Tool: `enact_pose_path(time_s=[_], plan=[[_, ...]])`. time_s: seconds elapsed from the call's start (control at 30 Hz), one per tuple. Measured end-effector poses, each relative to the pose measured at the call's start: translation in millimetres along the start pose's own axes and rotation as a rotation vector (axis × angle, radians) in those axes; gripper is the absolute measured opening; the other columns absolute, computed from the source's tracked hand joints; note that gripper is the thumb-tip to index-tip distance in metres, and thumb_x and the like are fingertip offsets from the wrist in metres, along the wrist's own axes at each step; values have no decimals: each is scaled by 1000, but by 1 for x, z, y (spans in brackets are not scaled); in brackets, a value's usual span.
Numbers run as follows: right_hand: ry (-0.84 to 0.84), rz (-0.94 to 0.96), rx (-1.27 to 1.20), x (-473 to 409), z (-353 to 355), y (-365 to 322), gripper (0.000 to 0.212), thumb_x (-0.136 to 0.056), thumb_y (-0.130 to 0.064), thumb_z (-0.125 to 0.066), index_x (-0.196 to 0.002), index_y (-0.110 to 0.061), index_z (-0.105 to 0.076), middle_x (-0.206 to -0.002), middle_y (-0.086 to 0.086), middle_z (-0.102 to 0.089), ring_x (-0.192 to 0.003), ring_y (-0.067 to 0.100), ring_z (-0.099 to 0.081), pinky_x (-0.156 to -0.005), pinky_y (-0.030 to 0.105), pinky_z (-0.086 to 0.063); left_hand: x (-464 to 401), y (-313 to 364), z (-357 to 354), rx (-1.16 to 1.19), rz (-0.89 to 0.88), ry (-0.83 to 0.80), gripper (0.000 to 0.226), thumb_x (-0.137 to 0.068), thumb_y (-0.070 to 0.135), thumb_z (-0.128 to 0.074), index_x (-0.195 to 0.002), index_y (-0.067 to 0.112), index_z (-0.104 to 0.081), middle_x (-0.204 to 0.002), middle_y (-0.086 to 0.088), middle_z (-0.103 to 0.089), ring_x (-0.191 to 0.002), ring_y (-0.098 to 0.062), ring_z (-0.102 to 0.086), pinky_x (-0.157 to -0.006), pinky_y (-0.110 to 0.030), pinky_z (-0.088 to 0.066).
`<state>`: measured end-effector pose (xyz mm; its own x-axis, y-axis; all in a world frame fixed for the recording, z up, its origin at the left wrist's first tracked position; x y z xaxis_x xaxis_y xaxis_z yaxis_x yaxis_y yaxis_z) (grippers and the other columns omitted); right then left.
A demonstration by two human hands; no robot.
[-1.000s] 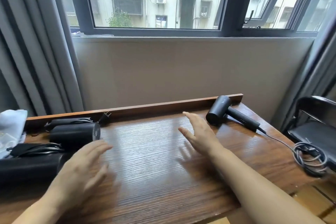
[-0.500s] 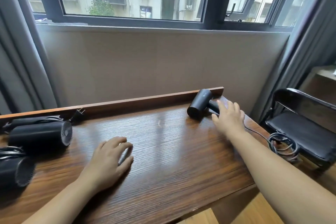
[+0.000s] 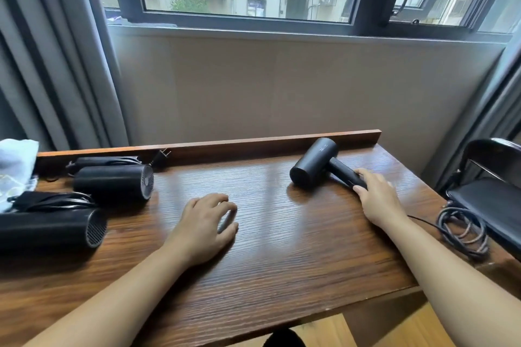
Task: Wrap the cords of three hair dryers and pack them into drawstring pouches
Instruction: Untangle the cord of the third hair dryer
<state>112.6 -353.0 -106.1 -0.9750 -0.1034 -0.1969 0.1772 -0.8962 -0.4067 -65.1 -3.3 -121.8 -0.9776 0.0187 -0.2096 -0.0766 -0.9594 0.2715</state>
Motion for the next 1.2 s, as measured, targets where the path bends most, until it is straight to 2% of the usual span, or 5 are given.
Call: enact_pose_path(time_s=[0.17,0.33,0.47,0.73,1.2], plan=[[-115,217,-138,37,-10,-48,42,-95,-22,-62,-136,-28,-53,-127,2,-56,-120,24,-49,-105,34,-35,6,0,9,123,14,54,64,-85,61,-35,-130,23,-60,-132,6,-57,-126,-13,-50,-107,-28,-34],[-201,459,-195,75,-28,-101,45,-93,-22,-67,-136,-24,-55,-125,-5,-58,-119,18,-53,-109,36,-38,23,2,34,298,43,182,66,-87,61,-40,-134,17,-56,-136,0,-54,-130,-14,-47,-108,-15,-24],[-263,564,-206,102,-42,-144,44,-95,-26,-63,-138,-28,-52,-128,-7,-54,-120,10,-47,-103,18,-29,35,9,62,178,-53,246,57,-90,57,-43,-131,21,-59,-135,4,-54,-132,-15,-44,-115,-34,-31],[-372,738,-264,143,-71,-221,46,-98,-29,-59,-142,-33,-47,-128,-5,-52,-121,11,-43,-106,22,-31,65,15,75,-258,-30,-119,56,-95,61,-41,-144,34,-38,-139,16,-47,-135,-8,-37,-122,-43,-5],[-421,834,-310,168,-94,-294,45,-97,-26,-59,-140,-20,-50,-131,2,-53,-120,18,-47,-103,24,-34,100,-34,96,-261,181,-102,41,-100,45,-43,-141,39,-43,-136,21,-53,-129,-1,-44,-123,-41,0]])
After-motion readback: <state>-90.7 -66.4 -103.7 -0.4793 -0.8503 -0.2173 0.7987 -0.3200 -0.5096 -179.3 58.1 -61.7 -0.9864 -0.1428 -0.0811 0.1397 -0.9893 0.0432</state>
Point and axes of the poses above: each hand's wrist, its own x-axis away from the middle knuckle, its own z-axis out of the back of the hand, y = z × x, the point moved 6 cm from there along -x, towards the middle knuckle
